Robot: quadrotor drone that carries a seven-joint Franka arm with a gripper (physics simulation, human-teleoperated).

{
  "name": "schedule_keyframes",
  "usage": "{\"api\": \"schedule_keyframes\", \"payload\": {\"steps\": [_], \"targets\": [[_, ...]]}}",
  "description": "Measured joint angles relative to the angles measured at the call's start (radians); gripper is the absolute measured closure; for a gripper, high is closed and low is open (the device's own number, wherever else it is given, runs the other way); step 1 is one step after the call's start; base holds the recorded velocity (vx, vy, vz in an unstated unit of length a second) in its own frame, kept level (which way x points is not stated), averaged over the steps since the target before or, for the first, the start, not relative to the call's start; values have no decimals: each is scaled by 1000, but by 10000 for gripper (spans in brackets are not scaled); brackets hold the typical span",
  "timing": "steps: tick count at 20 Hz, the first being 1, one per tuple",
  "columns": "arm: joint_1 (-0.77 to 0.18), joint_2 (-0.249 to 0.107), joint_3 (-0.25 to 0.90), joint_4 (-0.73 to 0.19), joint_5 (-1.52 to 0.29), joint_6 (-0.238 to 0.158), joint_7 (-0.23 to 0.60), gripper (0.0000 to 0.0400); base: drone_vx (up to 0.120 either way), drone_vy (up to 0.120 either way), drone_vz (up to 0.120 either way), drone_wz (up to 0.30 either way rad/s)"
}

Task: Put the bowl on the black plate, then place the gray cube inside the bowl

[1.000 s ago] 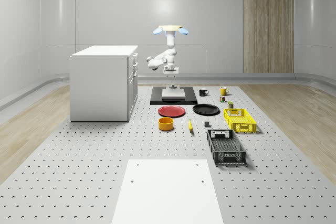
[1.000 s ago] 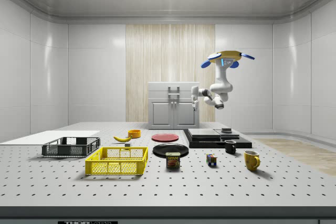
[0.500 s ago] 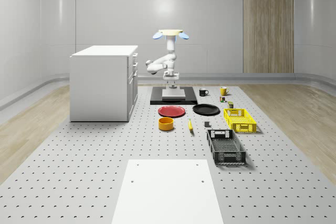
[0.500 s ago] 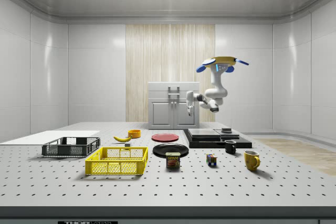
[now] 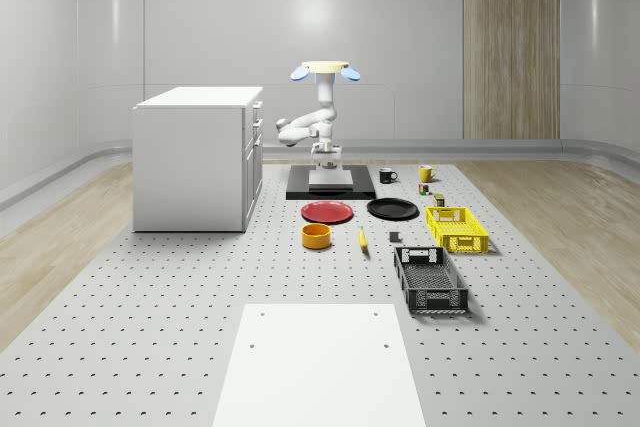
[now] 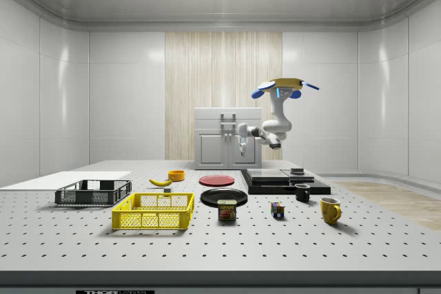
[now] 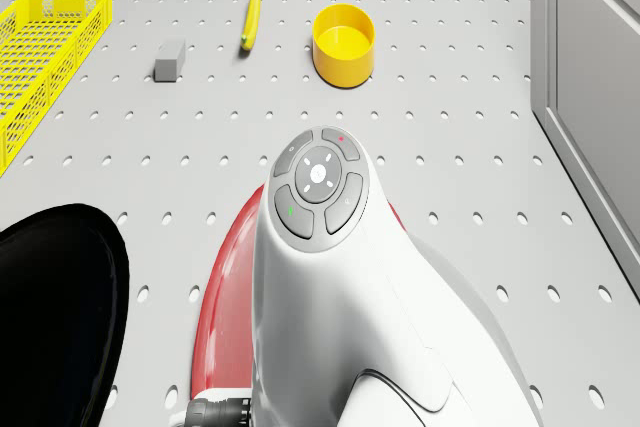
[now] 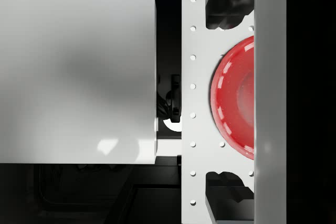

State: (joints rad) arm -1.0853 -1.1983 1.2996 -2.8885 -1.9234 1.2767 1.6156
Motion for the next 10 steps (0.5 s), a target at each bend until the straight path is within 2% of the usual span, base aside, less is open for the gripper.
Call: {"api": "schedule_keyframes", "payload": {"steps": [3, 5, 8, 10], "targets": [[-4, -14, 4, 1, 7, 13, 4, 0, 120, 0, -120, 0], [-7, -23, 7, 2, 12, 21, 7, 0, 120, 0, 0, 0], [-11, -36, 10, 2, 18, 33, 11, 0, 120, 0, -120, 0], [-14, -45, 13, 3, 23, 41, 13, 0, 120, 0, -20, 0]]}}
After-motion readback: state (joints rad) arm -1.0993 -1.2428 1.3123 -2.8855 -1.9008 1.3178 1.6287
